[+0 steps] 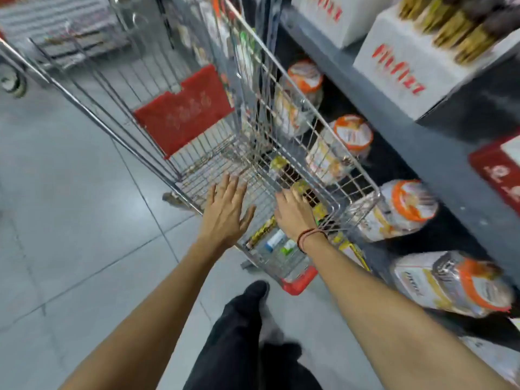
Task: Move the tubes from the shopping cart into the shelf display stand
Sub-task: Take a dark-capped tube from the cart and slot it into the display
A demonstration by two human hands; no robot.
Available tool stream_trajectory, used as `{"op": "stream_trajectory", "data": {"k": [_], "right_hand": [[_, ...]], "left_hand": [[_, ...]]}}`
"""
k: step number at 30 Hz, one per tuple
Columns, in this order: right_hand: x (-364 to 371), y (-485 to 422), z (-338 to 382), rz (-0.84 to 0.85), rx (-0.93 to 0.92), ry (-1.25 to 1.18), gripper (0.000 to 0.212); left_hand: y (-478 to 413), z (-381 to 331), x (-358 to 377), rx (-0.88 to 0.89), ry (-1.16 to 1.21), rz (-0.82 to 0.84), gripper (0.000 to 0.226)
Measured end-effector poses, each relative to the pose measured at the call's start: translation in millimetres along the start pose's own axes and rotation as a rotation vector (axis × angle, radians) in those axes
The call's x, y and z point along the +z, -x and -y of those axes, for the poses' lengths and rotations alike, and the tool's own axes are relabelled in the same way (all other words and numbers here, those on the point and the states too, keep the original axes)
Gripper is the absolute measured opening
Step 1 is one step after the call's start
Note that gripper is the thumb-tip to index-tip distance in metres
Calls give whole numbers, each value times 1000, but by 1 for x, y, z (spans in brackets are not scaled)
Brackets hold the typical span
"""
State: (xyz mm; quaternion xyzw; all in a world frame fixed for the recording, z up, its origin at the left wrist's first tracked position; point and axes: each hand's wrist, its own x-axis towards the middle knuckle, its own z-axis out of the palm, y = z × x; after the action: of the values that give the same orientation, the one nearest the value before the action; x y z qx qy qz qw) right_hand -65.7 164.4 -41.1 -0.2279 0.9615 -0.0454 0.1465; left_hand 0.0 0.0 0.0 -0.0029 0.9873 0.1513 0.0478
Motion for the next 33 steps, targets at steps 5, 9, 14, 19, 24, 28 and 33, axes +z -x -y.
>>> {"op": "stream_trajectory", "data": {"k": [5,9,14,19,24,28,33], "right_hand": [[65,-22,8,358,22,-71,47],[94,-46,-4,339,63,-5,38],[111,-68,-28,396,85,-5,42],[120,-78,-31,409,43,-30,40],[119,-81,-30,399,33,-37,36],[105,-81,-37,489,7,-109,32],[66,-66,-41,504,34,-267,30]], "left_hand": [[-5,9,13,17,-32,32,48],[-4,9,17,59,5,-11,40],[-5,9,20,76,40,-56,36],[-5,9,24,68,53,-57,39],[-7,9,25,61,57,-54,39],[-5,9,25,71,45,-75,34],[-5,7,21,95,21,-96,33]]}}
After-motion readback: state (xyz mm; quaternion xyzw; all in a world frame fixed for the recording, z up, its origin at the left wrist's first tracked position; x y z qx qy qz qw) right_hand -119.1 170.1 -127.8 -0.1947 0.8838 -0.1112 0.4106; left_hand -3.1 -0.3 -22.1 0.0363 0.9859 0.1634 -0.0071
